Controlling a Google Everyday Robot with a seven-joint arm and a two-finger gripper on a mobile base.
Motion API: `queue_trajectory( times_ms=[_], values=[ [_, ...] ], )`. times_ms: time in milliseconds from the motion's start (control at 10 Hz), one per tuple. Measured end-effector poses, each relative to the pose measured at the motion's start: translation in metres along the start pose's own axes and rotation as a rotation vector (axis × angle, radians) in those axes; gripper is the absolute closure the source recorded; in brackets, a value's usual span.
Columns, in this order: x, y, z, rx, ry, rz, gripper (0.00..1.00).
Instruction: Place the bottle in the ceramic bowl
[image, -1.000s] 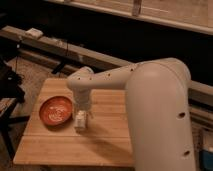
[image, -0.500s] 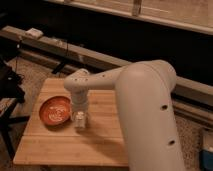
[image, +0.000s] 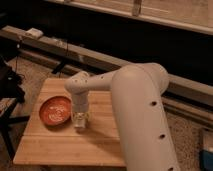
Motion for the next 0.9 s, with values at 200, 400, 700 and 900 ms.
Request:
queue_trajectory(
  times_ms=[200,400,700,900],
  values=[
    [-0.001,-0.001,0.001,-0.001,0.010,0.007,0.74],
    [-0.003,-0.006,-0.001,-0.005,0.008,0.020,0.94],
    [-0.007,-0.009,-0.029,0.000,-0.051,0.027,1.00],
    [-0.007,0.004,-0.058,-0.001,-0.108,-0.012,1.00]
  ],
)
